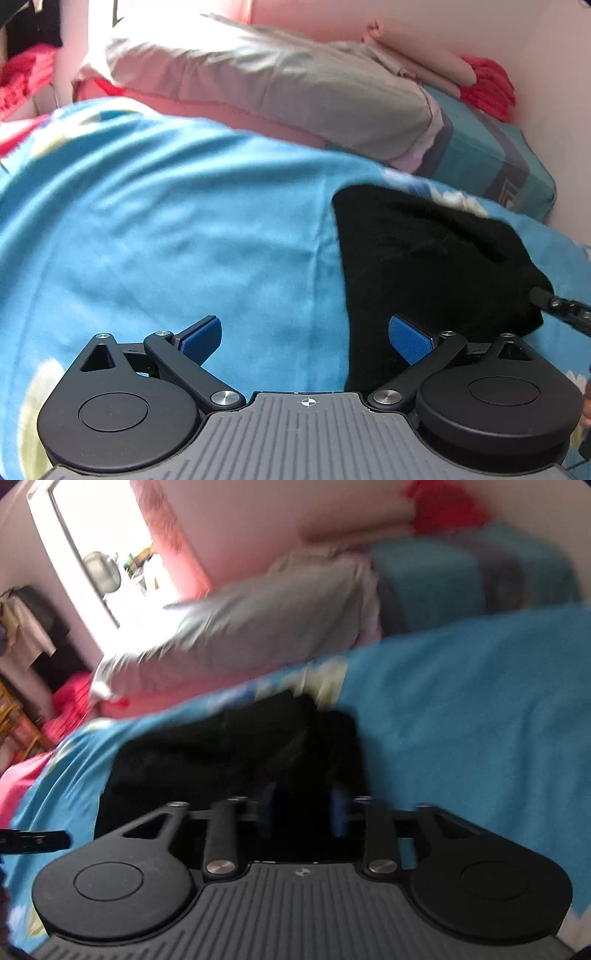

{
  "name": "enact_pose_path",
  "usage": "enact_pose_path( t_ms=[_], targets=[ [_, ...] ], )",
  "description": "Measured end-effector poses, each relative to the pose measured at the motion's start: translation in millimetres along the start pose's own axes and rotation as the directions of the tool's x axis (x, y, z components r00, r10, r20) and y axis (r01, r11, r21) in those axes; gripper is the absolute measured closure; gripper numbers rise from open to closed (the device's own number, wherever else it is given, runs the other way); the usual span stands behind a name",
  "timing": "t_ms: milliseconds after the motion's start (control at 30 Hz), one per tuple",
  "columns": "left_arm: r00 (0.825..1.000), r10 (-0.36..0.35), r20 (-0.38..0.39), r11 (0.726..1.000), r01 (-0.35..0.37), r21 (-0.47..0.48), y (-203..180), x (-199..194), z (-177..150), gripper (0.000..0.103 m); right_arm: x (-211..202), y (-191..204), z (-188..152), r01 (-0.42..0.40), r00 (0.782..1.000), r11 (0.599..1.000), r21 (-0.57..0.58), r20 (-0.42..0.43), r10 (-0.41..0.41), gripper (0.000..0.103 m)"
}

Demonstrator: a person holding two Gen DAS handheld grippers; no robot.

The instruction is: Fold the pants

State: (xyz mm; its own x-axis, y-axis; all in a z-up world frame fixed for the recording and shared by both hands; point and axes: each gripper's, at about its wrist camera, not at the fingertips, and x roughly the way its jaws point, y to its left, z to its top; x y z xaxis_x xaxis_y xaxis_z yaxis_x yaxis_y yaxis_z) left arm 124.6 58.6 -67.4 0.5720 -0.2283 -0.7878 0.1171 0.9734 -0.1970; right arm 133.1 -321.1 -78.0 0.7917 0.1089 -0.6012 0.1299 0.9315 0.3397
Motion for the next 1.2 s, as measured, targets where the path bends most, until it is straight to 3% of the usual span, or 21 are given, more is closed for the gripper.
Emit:
enact_pose_path(
  t_ms=[67, 167, 267, 367, 433, 500, 567, 600, 633, 667, 700, 733, 800, 867, 900, 933, 1000, 1067, 1100, 1167, 1200],
  targets=[
    [1.0, 0.011, 0.015, 1.0, -0.011, 0.002, -4, 5, 13, 0.0, -3, 12, 7, 0.069, 0.994, 0.996, -0.051, 0.092, -0.064, 0.041],
    [1.0, 0.019, 0.019, 1.0, -0.019, 0.004, -17, 22, 30, 0.0, 7, 43, 14, 0.078, 0.987, 0.975, -0.207, 0.153, -0.046, 0.041],
    [0.999, 0.021, -0.029, 1.0, -0.021, 0.014, -31, 52, 37, 0.0, 24, 75, 14, 0.041, 0.988, 0.916, -0.399, 0.153, 0.023, 0.042],
    [0.996, 0.036, -0.079, 0.999, -0.033, 0.04, -43, 74, 34, 0.0, 47, 98, 20, -0.014, 0.99, 0.865, -0.501, 0.116, 0.084, 0.042],
    [0.996, 0.031, -0.079, 0.999, -0.027, 0.047, -46, 76, 29, 0.0, 60, 98, 28, -0.035, 0.991, 0.865, -0.501, 0.094, 0.095, 0.042],
    [0.997, 0.031, -0.071, 0.998, -0.027, 0.054, -47, 76, 24, 0.0, 66, 103, 36, -0.109, 0.989, 0.878, -0.466, 0.043, 0.145, 0.041],
    [0.996, 0.028, -0.079, 0.998, -0.024, 0.055, -49, 80, 19, 0.0, 69, 110, 42, -0.279, 0.959, 0.867, -0.414, -0.069, 0.276, 0.041],
    [0.997, 0.025, -0.079, 0.998, -0.02, 0.056, -49, 81, 18, 0.0, 75, 115, 43, -0.37, 0.929, 0.851, -0.374, -0.141, 0.342, 0.041],
    [0.997, 0.024, -0.077, 0.998, -0.02, 0.058, -50, 82, 17, 0.0, 87, 121, 44, -0.464, 0.884, 0.824, -0.326, -0.234, 0.405, 0.044],
    [0.997, 0.026, -0.073, 0.998, -0.021, 0.057, -49, 83, 16, 0.0, 98, 124, 42, -0.515, 0.85, 0.806, -0.292, -0.292, 0.438, 0.044],
    [0.997, 0.025, -0.072, 0.998, -0.022, 0.053, -48, 83, 15, 0.0, 112, 124, 40, -0.527, 0.835, 0.808, -0.265, -0.337, 0.434, 0.052],
    [0.997, 0.024, -0.078, 0.999, -0.02, 0.05, -48, 85, 15, 0.0, 130, 119, 39, -0.478, 0.856, 0.84, -0.258, -0.35, 0.38, 0.098],
    [0.996, 0.026, -0.083, 0.998, -0.022, 0.052, -47, 88, 16, 0.0, 143, 91, 50, -0.36, 0.91, 0.92, -0.157, -0.276, 0.309, 0.103],
    [0.996, 0.021, -0.089, 0.998, -0.015, 0.06, -46, 88, 17, 0.0, 127, 64, 62, -0.266, 0.957, 0.962, -0.056, -0.135, 0.257, 0.093],
    [0.996, 0.017, -0.09, 0.998, -0.011, 0.067, -46, 88, 18, 0.0, 115, 56, 66, -0.192, 0.98, 0.98, -0.059, -0.07, 0.187, 0.062],
    [0.996, 0.009, -0.093, 0.997, -0.003, 0.072, -45, 88, 19, 0.0, 104, 49, 68, -0.14, 0.99, 0.988, -0.061, -0.03, 0.138, 0.04],
    [0.995, -0.013, -0.096, 0.998, 0.019, 0.064, -43, 86, 22, 0.0, 85, 37, 67, -0.14, 0.99, 0.989, -0.054, 0.005, 0.141, 0.036],
    [0.995, -0.042, -0.095, 0.998, 0.047, 0.05, -40, 86, 26, 0.0, 74, 34, 53, -0.171, 0.985, 0.98, -0.1, -0.056, 0.166, 0.035],
    [0.994, -0.055, -0.098, 0.997, 0.059, 0.043, -39, 88, 28, 0.0, 72, 34, 44, -0.132, 0.989, 0.978, -0.161, -0.084, 0.119, 0.039],
    [0.989, -0.078, -0.124, 0.996, 0.082, 0.021, -37, 95, 32, 0.0, 70, 27, 26, 0.042, 0.996, 0.959, -0.28, -0.067, -0.063, 0.038],
    [0.986, -0.096, -0.137, 0.995, 0.099, 0.014, -36, 98, 33, 0.0, 63, 15, 24, 0.042, 0.997, 0.976, -0.213, -0.06, -0.056, 0.039]
  ],
)
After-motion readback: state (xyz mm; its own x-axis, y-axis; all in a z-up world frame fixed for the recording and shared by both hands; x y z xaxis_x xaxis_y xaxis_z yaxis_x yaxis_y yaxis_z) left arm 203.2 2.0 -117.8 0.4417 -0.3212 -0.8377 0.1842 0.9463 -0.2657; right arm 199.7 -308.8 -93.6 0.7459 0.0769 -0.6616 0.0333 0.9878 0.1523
